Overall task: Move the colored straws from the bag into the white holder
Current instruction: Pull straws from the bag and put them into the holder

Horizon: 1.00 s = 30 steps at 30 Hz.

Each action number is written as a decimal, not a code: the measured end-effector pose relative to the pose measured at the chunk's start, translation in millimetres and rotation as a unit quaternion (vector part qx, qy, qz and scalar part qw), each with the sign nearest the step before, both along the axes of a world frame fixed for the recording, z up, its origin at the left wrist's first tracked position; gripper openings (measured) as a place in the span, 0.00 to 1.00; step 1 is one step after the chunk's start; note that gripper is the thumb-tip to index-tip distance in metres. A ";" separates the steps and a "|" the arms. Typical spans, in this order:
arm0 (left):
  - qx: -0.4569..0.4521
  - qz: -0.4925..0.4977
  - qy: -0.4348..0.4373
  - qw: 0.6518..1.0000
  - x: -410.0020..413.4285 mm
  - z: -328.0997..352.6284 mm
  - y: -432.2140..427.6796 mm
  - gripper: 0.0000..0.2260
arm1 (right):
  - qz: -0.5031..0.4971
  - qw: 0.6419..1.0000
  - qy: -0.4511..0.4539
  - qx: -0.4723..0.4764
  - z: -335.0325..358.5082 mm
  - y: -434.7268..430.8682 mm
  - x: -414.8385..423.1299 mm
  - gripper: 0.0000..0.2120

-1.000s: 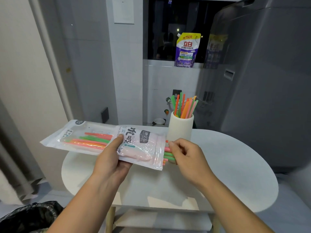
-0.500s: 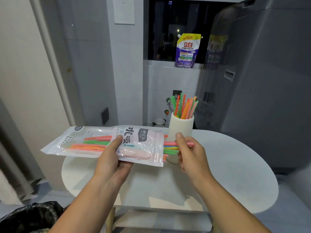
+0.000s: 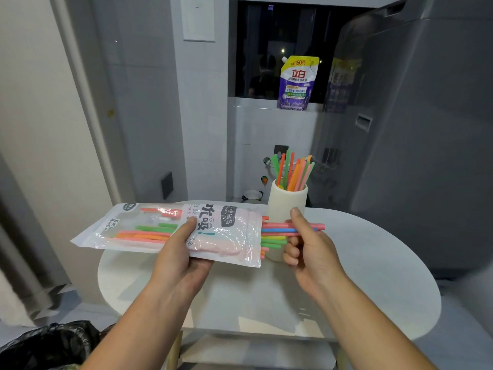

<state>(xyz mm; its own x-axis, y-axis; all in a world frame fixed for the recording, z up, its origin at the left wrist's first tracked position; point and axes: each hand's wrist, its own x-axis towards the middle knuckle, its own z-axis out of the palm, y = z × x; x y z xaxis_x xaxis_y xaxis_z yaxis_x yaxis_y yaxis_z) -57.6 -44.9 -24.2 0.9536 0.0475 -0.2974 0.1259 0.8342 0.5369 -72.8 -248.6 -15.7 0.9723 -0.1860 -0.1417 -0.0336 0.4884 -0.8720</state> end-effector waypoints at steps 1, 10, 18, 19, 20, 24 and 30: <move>-0.002 0.000 0.001 1.000 -0.2 0.1 -0.9 0.08 | 0.014 1.000 -0.003 0.003 -1.1 2.6 -0.1 0.15; -0.011 -0.024 0.008 1.000 -2.1 0.0 0.3 0.06 | -0.022 0.999 0.005 -0.034 -0.9 -2.5 3.6 0.14; -0.018 -0.026 0.004 0.999 -3.6 0.2 -3.1 0.06 | 0.040 0.996 0.017 -0.077 -1.4 11.4 -2.3 0.16; -0.016 -0.027 0.003 0.999 -3.7 0.0 -2.9 0.06 | 0.036 0.997 0.015 -0.071 -1.4 11.0 -1.7 0.14; -0.015 -0.027 0.001 1.000 -3.8 -0.2 -2.2 0.07 | 0.028 0.997 0.014 -0.066 -1.1 9.7 -0.7 0.13; -0.009 -0.026 -0.007 1.000 -2.9 -0.9 1.0 0.07 | -0.005 0.999 0.001 -0.034 2.4 0.9 2.6 0.09; -0.022 -0.038 -0.002 0.999 -4.3 -1.2 -5.1 0.07 | -0.026 1.000 -0.007 -0.015 1.9 6.3 3.3 0.09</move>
<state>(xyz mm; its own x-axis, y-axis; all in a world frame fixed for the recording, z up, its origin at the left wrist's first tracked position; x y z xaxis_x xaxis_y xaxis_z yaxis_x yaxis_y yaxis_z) -61.9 -49.9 -25.5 0.9551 -0.0372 -0.2940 0.1870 0.8452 0.5007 -69.5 -242.4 -13.8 0.9628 -0.2412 -0.1218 0.0039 0.4630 -0.8864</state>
